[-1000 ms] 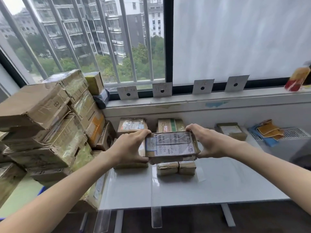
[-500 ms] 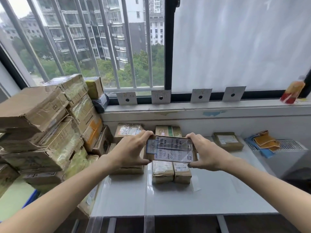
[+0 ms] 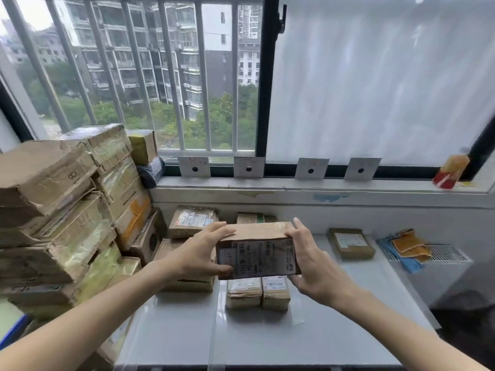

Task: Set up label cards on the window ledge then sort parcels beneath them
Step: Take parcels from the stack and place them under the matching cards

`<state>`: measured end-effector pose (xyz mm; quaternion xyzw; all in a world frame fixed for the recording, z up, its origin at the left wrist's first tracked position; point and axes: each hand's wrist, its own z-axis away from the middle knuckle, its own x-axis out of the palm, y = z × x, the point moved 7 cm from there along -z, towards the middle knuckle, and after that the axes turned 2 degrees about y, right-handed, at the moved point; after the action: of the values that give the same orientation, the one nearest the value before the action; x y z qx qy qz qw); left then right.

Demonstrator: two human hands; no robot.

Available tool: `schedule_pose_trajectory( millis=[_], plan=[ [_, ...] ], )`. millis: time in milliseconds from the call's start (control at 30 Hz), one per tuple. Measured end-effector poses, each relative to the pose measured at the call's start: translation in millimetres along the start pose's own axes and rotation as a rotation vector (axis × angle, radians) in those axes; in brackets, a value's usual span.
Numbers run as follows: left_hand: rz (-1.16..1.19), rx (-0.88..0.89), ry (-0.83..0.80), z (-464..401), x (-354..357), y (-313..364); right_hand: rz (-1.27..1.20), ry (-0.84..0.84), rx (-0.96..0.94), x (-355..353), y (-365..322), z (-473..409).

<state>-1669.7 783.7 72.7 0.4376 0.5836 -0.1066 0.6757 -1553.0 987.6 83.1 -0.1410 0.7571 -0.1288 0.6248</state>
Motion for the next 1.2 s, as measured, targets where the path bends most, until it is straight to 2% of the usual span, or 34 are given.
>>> schedule_pose_trajectory(
  millis=[133,267,433,533,667,933,1200],
  plan=[
    [0.104,-0.047,-0.050,-35,13,21,-0.009,0.106,0.030,-24,19,17],
    [0.084,0.107,-0.063,-65,31,76,-0.151,0.173,0.104,-51,50,41],
    [0.155,0.227,-0.026,-82,61,124,-0.282,0.258,0.317,-67,93,71],
    [0.183,0.242,-0.036,-83,92,131,-0.367,0.218,0.408,-51,123,80],
    [0.193,0.156,-0.116,-85,145,114,-0.361,0.130,0.491,-14,157,83],
    [0.235,0.060,-0.117,-145,175,64,-0.320,-0.065,0.540,24,222,12],
    [0.270,-0.024,-0.185,-187,244,41,-0.222,-0.233,0.611,61,277,-13]
  ],
)
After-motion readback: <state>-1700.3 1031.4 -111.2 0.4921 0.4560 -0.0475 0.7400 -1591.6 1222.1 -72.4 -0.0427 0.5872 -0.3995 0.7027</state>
